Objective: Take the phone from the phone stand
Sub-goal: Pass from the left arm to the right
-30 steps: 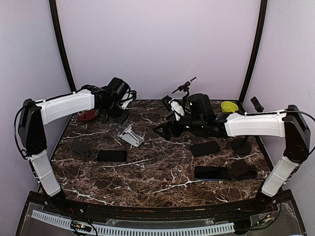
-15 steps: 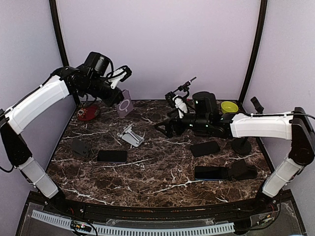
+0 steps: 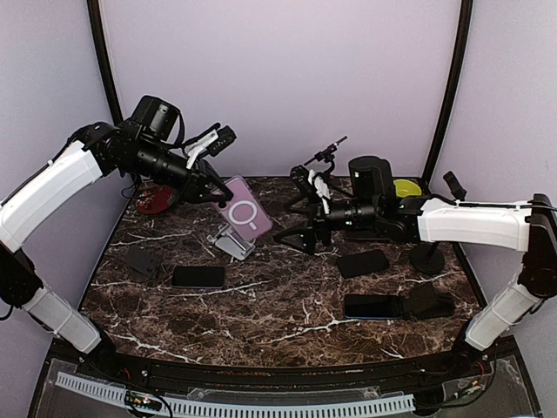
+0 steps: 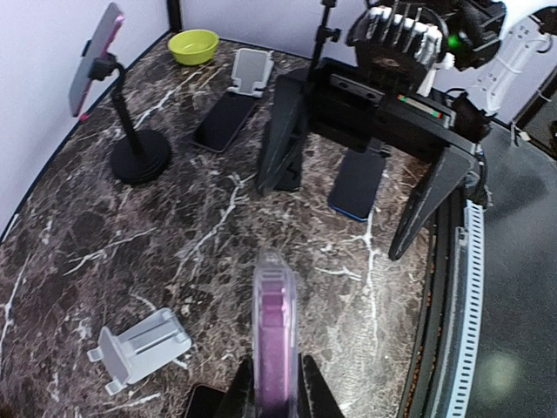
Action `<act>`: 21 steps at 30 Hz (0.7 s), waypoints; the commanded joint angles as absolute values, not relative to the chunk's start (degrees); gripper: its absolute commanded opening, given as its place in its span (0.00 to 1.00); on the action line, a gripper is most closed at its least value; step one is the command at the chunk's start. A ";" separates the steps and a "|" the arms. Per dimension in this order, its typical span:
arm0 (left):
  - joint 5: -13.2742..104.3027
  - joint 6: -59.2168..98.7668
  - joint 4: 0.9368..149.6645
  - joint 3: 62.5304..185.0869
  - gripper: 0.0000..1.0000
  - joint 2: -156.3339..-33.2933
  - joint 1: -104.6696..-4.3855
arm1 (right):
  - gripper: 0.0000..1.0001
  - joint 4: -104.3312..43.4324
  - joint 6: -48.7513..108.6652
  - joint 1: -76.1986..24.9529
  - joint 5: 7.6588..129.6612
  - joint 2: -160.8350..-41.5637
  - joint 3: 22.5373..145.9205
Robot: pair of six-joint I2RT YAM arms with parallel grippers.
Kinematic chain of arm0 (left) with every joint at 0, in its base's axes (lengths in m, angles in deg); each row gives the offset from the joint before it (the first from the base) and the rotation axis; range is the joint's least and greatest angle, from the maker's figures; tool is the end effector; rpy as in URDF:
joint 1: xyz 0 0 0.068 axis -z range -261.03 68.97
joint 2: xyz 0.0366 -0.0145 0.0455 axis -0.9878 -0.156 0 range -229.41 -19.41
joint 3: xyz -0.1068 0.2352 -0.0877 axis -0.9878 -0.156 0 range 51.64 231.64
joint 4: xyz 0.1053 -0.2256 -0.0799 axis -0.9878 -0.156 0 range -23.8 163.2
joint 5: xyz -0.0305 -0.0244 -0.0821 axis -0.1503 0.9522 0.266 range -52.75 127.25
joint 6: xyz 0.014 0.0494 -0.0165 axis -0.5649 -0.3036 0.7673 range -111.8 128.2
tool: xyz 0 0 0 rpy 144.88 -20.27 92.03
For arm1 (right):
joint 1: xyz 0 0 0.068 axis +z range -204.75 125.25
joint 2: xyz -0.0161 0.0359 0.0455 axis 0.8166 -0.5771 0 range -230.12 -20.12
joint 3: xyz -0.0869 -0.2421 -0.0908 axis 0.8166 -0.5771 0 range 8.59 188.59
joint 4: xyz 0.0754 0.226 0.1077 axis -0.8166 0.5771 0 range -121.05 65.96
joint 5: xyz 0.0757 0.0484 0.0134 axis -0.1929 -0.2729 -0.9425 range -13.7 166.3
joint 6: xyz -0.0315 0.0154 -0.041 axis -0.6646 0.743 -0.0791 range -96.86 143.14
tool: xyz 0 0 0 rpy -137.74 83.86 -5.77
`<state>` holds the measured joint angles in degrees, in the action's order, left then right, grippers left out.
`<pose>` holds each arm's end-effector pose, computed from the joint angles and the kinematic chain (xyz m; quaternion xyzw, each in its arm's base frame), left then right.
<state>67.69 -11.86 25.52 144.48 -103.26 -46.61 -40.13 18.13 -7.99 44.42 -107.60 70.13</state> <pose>0.2423 -0.1879 0.4081 0.4991 0.7214 -0.2870 0.3849 0.2292 0.2713 0.2936 -0.4844 0.6234 0.4102 0.4567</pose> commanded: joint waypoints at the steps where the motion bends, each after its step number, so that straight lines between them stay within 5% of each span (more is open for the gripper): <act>1: 81.38 -13.98 28.64 143.28 0.00 -101.22 -46.26 | 0.97 -38.41 14.84 -7.61 33.45 -106.66 71.38; 10: 91.88 -15.32 33.20 140.83 0.00 -101.12 -46.19 | 0.78 -34.10 14.71 -6.34 26.21 -109.21 74.25; 15: 92.59 -16.06 33.91 140.42 0.00 -101.58 -46.15 | 0.47 -33.61 16.42 -6.39 23.72 -110.08 76.33; 21: 93.95 -14.84 37.64 138.20 0.00 -101.50 -46.13 | 0.25 -32.71 16.48 -6.27 24.37 -110.73 77.04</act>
